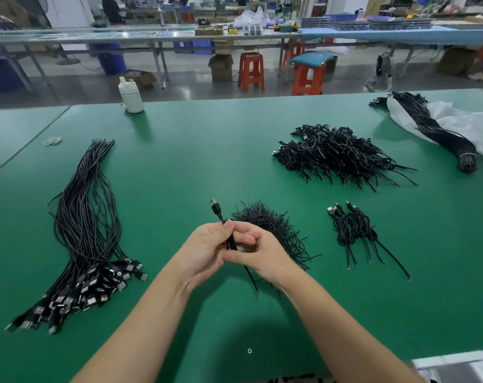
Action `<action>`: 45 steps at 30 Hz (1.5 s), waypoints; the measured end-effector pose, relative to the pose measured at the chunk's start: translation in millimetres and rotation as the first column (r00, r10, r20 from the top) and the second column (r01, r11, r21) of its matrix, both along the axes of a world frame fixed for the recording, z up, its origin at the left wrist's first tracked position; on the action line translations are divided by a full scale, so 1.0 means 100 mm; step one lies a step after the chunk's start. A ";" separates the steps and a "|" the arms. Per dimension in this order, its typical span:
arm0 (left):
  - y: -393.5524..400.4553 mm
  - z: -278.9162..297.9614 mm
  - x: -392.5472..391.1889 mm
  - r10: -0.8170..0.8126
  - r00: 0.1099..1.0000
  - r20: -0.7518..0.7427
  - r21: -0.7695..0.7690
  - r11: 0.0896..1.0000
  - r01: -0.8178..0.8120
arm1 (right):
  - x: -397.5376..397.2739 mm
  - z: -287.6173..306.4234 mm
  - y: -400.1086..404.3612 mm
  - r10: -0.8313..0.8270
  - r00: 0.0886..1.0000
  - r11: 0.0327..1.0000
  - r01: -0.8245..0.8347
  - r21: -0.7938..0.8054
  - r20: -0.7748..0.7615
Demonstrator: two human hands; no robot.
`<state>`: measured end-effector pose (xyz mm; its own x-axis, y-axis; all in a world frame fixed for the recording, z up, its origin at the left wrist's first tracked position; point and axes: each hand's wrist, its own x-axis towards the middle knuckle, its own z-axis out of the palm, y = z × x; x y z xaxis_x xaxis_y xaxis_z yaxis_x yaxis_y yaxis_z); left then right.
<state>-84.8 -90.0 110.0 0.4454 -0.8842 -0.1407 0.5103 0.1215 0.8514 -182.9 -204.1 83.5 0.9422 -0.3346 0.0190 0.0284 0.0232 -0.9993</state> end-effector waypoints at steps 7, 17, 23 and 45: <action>-0.02 0.02 0.06 -0.012 0.971 0.239 0.278 0.959 -0.057 | 0.00 -0.07 0.04 -0.188 0.981 0.887 0.151 -0.437 -0.042; -0.04 -0.10 0.01 -0.217 0.438 0.872 0.436 0.751 -0.496 | -0.04 -0.06 0.05 -0.192 0.967 0.450 -0.063 -0.891 -0.166; -0.08 -0.09 0.12 -0.185 0.432 0.883 0.386 0.809 -0.443 | -0.04 -0.06 0.01 -0.203 0.948 0.444 -0.134 -0.886 -0.245; -0.30 -0.44 0.06 -0.336 0.587 0.736 0.543 0.812 -0.215 | -0.11 -0.13 -0.31 -0.468 0.853 0.655 0.158 -0.739 -0.232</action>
<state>-78.8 -120.5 66.0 0.5616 -0.8007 -0.2086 -0.3911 -0.4791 0.7858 -193.6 -235.5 70.5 0.7600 -0.6487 0.0403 -0.4698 -0.5910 -0.6558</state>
